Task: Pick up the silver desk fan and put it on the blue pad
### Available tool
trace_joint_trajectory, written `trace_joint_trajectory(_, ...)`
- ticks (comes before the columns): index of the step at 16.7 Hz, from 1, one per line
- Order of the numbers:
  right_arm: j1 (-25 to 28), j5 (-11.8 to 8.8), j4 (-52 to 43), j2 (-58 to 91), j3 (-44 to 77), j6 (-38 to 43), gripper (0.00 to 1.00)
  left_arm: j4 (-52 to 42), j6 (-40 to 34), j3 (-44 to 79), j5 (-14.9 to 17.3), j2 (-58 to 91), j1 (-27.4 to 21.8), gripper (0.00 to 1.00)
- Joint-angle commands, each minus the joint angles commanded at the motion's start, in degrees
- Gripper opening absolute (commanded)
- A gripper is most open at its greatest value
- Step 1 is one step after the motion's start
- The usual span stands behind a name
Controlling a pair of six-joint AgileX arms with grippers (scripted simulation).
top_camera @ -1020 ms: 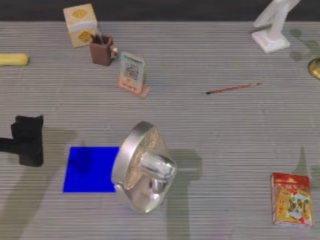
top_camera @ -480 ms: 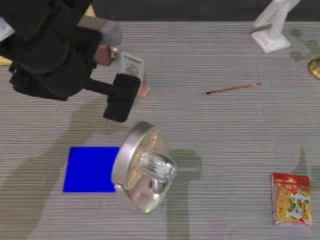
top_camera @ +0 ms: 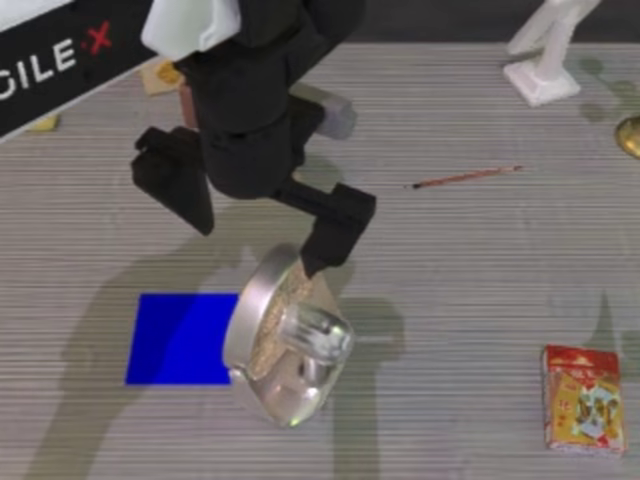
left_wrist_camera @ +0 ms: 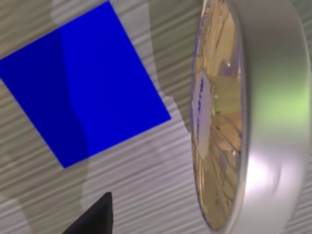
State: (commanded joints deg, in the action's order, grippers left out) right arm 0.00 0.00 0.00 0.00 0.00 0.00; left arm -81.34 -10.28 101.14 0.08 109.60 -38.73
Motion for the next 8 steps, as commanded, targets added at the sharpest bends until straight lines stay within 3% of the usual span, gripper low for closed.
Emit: trace_joint_trajectory(8, 0.0, 0.0, 0.0, 0.0, 0.0, 0.0, 1.0, 2.26, 0.16, -2.33, 0.0, 0.1, 0.07, 1.0)
